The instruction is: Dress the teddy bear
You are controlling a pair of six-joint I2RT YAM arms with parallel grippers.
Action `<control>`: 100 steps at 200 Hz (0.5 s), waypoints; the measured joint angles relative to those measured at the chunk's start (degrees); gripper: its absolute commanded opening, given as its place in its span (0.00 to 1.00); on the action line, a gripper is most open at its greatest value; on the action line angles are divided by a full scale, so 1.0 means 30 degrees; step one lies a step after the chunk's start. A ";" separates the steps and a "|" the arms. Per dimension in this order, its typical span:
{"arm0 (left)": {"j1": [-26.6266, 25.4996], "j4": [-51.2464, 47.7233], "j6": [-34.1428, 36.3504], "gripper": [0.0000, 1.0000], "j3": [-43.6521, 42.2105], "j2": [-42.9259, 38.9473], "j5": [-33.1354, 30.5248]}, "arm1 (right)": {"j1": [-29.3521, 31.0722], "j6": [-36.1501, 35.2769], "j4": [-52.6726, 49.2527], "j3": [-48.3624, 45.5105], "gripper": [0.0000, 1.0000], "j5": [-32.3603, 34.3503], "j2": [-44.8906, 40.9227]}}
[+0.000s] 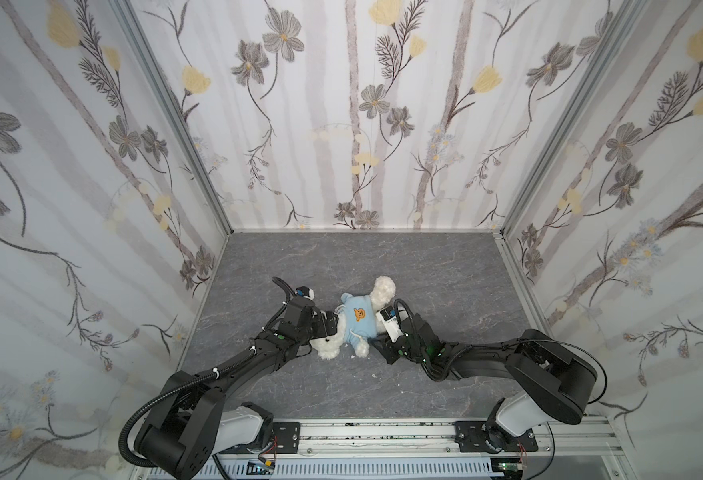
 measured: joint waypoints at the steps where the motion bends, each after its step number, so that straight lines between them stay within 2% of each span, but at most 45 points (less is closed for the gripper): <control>1: -0.0022 0.0029 -0.0015 0.90 -0.0015 0.0022 0.0015 | 0.0007 0.0000 0.0000 -0.0051 0.29 0.0000 -0.0051; 11: -0.0335 0.0561 -0.0160 0.86 -0.0189 0.0321 0.0226 | 0.0036 -0.0007 -0.0007 -0.0321 0.33 -0.0168 -0.0510; 25: -0.0729 0.1173 -0.0342 0.75 -0.0503 0.0539 0.0255 | 0.0080 -0.0262 -0.0430 -0.0401 0.36 -0.0415 -0.1574; 62: -0.1195 0.3636 -0.0787 0.32 -0.1843 0.0488 0.0124 | -0.0342 -0.1661 -0.2674 0.0576 0.42 -0.0423 -0.5100; 78: -0.1282 0.4218 -0.0976 0.09 -0.1945 0.0481 -0.0109 | -0.0816 -0.2164 -0.3840 0.1377 0.45 -0.0313 -0.6382; 100: -0.1406 0.4197 -0.0816 0.02 -0.1428 0.0444 -0.0459 | -0.2018 -0.2623 -0.5304 0.2594 0.54 -0.0051 -0.7854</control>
